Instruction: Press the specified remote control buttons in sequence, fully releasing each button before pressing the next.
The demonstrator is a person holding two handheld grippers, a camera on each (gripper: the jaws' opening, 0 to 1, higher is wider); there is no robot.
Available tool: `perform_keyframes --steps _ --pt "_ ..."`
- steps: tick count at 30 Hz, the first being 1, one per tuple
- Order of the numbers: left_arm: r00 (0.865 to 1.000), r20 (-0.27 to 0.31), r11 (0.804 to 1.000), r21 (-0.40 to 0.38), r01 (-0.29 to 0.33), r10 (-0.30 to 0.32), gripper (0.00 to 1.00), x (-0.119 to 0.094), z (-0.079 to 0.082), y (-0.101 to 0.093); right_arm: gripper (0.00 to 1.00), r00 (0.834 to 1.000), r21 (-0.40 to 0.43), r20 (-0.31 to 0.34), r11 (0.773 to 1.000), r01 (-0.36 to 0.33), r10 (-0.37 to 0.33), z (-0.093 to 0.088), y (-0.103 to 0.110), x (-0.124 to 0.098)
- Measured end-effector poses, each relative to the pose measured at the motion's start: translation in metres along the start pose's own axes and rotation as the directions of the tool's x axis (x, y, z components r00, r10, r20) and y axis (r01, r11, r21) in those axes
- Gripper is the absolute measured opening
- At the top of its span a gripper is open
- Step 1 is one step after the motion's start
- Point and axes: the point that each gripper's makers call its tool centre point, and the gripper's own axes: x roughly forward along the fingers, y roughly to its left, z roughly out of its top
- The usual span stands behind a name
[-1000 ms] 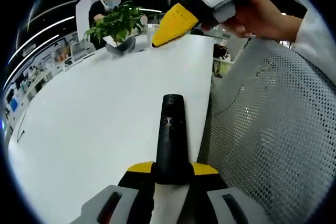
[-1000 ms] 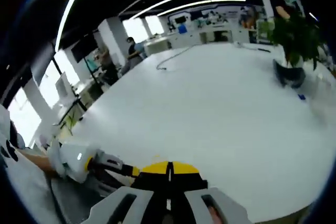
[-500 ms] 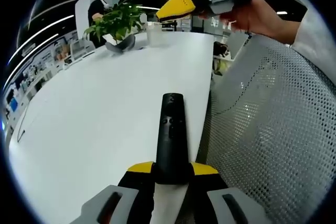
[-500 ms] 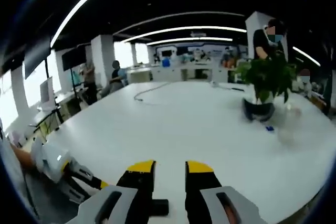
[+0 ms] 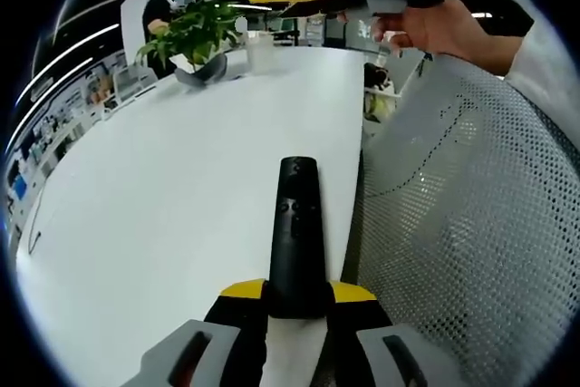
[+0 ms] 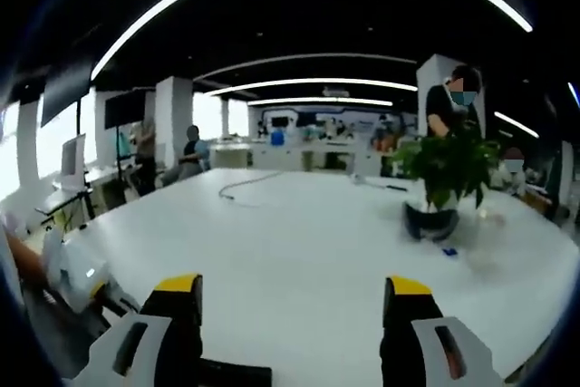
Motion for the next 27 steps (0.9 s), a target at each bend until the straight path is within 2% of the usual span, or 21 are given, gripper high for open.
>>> perform_keyframes --steps 17,27 --pt "0.997 -0.063 0.997 0.061 0.047 -0.043 0.23 0.001 0.001 0.013 0.87 1.0 0.008 -0.007 1.0 0.015 -0.015 -0.002 -0.005 0.001" --pt "0.994 -0.1 0.997 0.07 0.043 -0.035 0.23 0.001 -0.002 0.028 0.87 1.0 0.001 -0.018 1.0 0.012 -0.012 -0.005 -0.004 0.002"
